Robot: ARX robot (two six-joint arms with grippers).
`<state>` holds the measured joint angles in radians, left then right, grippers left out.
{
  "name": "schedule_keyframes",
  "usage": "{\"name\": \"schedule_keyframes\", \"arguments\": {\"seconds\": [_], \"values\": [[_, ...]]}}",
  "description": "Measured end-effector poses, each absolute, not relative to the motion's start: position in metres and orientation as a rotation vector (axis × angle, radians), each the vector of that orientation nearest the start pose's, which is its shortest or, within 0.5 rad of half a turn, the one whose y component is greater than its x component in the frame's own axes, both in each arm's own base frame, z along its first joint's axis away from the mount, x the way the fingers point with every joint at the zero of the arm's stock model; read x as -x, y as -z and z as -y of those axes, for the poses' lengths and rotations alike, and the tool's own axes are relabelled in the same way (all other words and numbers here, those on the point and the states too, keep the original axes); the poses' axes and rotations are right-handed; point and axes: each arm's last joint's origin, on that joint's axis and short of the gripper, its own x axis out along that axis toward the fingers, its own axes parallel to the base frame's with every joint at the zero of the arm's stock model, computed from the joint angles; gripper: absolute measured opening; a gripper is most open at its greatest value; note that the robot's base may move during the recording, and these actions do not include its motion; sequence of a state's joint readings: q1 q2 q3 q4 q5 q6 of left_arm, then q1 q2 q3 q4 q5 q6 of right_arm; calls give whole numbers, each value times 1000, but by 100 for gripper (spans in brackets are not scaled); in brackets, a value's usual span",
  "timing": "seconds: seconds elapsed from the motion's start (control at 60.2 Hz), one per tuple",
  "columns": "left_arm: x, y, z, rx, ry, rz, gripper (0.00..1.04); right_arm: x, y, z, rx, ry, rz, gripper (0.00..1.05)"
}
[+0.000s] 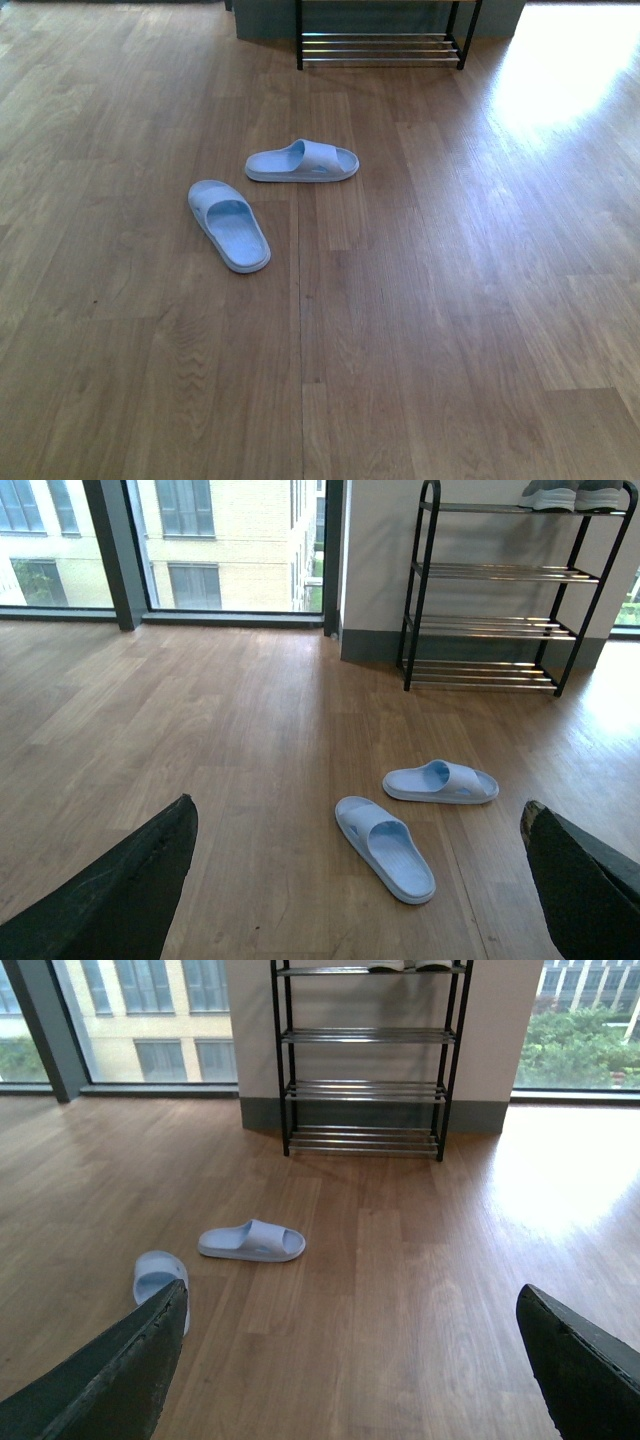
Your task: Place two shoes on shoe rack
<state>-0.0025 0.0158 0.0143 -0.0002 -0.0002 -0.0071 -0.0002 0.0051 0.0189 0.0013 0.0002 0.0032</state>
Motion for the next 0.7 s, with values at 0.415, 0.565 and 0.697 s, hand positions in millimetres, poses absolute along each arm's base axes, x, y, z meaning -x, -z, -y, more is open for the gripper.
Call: {"name": "schedule_keyframes", "arguments": {"seconds": [0.415,0.565,0.697], "values": [[-98,-167,0,7,3,-2,95,-97,-170,0,-3,1,15,95],[-98,-167,0,7,-1,-2,95,-97,-170,0,-3,-1,15,95],[-98,-167,0,7,3,-1,95,-97,-170,0,-3,2,15,95]]}}
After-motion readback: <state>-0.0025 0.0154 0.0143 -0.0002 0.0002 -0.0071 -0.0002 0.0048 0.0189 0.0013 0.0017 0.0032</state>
